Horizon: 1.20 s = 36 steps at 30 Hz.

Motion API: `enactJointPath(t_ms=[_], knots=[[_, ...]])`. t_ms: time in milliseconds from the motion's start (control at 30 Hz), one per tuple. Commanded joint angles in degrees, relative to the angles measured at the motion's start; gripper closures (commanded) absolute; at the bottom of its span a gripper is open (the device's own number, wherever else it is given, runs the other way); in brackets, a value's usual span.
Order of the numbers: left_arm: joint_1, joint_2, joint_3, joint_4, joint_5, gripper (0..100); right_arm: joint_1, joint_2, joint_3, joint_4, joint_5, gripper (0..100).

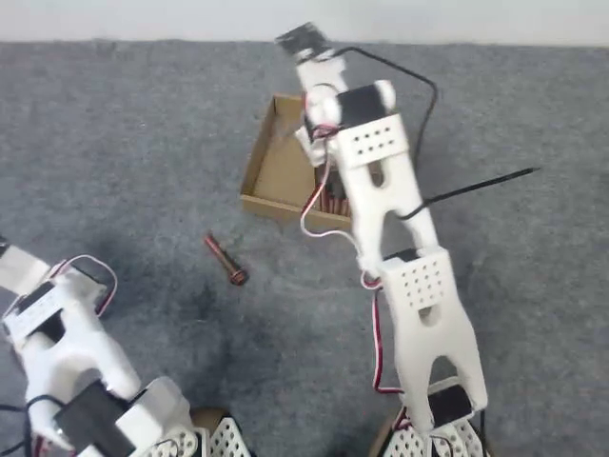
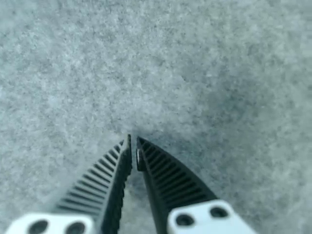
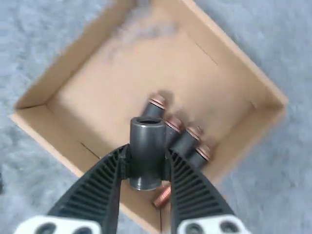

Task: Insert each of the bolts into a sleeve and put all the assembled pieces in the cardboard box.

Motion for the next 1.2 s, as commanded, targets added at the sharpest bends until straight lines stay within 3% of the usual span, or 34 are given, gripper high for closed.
enactJointPath(t_ms=[0, 500, 1000, 1167], knots=[[0.62, -0.44, -3.30, -1.32, -1.23, 99, 2.86, -12.62, 7.38, 2.59, -2.20, 99.2], [1.41, -0.53, -3.30, -1.32, -1.41, 99, 9.71, -45.23, 52.04, 1.01, -5.63, 99.2], [1.41, -0.26, -3.38, -1.32, -1.49, 99, 16.40, -77.32, 102.86, -18.51, -4.75, 99.2], [1.41, -0.26, -3.38, -1.32, -4.40, 99, 22.46, -88.57, 116.40, -22.46, -0.09, 99.2]])
